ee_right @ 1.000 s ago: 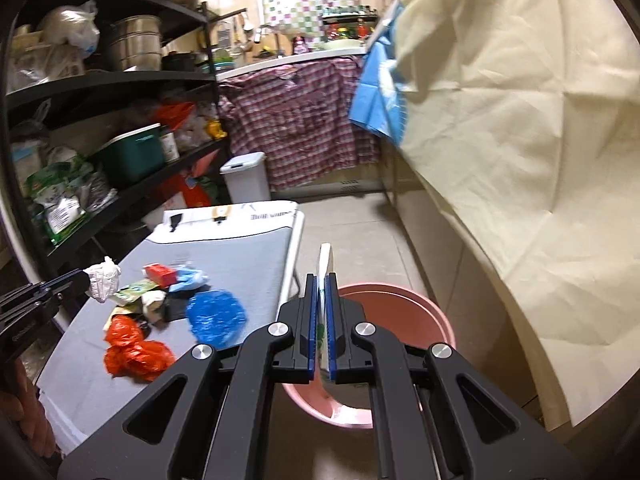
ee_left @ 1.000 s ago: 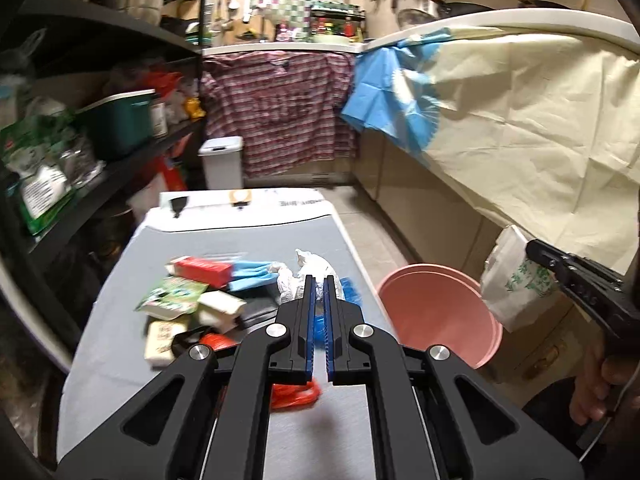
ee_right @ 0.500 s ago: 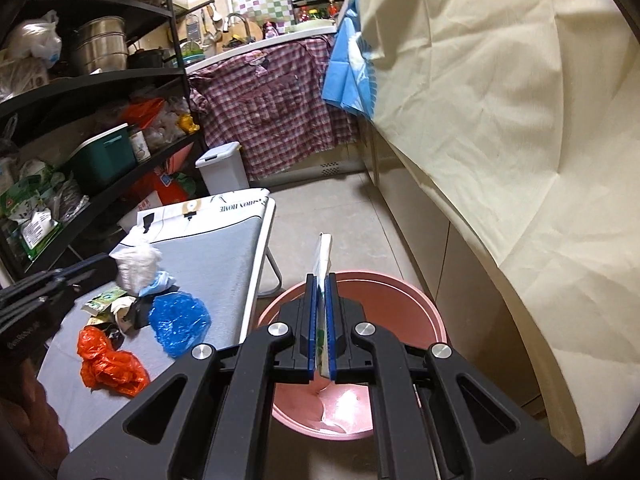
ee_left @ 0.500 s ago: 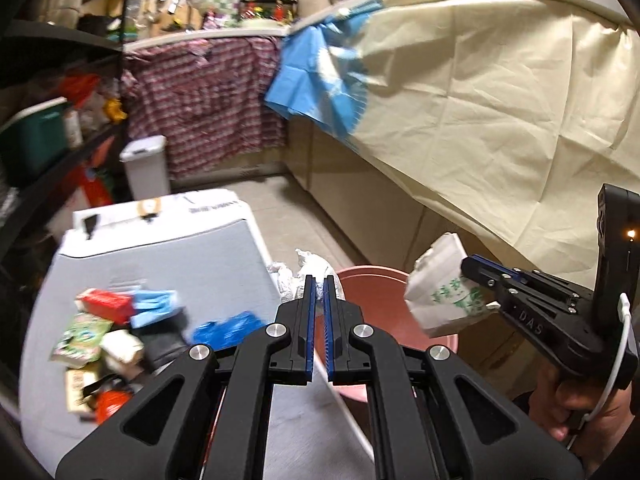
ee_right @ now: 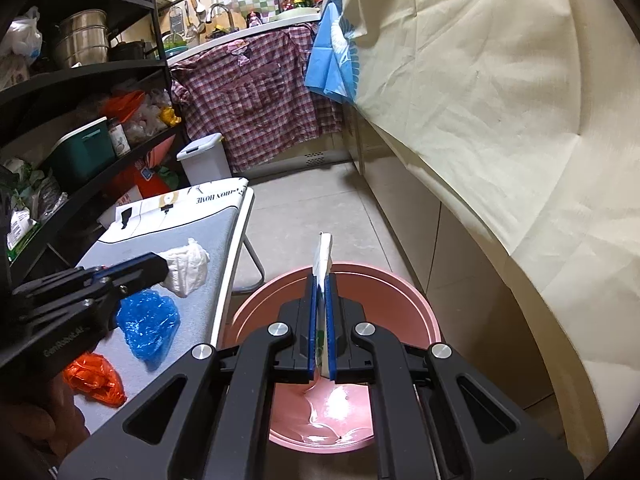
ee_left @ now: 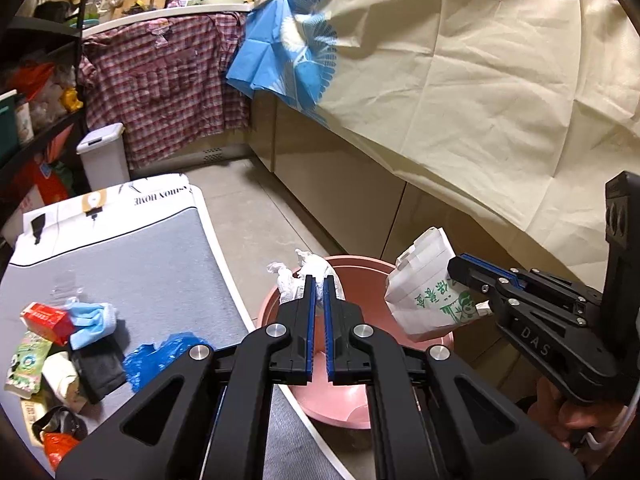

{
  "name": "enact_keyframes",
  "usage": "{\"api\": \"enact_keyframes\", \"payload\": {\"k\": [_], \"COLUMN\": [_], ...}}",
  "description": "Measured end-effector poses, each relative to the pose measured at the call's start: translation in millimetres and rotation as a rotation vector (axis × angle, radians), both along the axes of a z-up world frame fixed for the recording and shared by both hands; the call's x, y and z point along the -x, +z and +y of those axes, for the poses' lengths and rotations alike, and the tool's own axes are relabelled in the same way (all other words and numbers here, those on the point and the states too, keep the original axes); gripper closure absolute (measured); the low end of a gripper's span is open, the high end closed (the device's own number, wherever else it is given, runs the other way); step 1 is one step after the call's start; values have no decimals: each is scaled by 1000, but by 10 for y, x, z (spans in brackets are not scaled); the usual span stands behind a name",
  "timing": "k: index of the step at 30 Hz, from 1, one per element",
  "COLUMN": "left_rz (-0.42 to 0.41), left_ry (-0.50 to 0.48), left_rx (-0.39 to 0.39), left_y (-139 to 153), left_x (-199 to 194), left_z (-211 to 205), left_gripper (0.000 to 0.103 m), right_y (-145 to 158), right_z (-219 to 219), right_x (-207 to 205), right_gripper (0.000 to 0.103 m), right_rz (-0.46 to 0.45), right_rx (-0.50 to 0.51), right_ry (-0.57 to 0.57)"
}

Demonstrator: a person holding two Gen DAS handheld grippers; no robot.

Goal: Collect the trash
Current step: 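Open both tools to drop the tissue and paper bag into the bin, then move both open tools back over the trash on the table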

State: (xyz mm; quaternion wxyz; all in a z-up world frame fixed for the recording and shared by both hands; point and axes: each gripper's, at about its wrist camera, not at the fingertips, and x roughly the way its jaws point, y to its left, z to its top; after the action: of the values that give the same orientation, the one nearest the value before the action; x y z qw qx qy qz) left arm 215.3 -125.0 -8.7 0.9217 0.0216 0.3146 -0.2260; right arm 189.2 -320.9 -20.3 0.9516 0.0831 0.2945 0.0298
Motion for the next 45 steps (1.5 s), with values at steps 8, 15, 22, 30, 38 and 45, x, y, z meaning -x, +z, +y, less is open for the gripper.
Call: {"api": "enact_keyframes", "payload": {"k": [8, 15, 22, 30, 38, 45], "left_rz": [51, 60, 31, -37, -89, -105], "left_ry": [-15, -7, 14, 74, 141, 232], "left_rx": [-2, 2, 3, -10, -38, -48], "left_y": [-149, -142, 16, 427, 801, 917], "left_x": [-129, -151, -46, 213, 496, 619], "left_z": [-65, -35, 112, 549, 1180, 1856], "left_gripper": [98, 81, 81, 81, 81, 81], "right_y": [-45, -64, -62, 41, 283, 436], "right_z": [-6, -16, -5, 73, 143, 268], "right_x": [-63, -79, -44, 77, 339, 481], "right_gripper": [97, 77, 76, 76, 76, 76], "right_rz": [11, 19, 6, -50, -152, -171], "right_rx": [1, 2, 6, 37, 37, 15], "right_ry": [-11, -29, -26, -21, -15, 6]}}
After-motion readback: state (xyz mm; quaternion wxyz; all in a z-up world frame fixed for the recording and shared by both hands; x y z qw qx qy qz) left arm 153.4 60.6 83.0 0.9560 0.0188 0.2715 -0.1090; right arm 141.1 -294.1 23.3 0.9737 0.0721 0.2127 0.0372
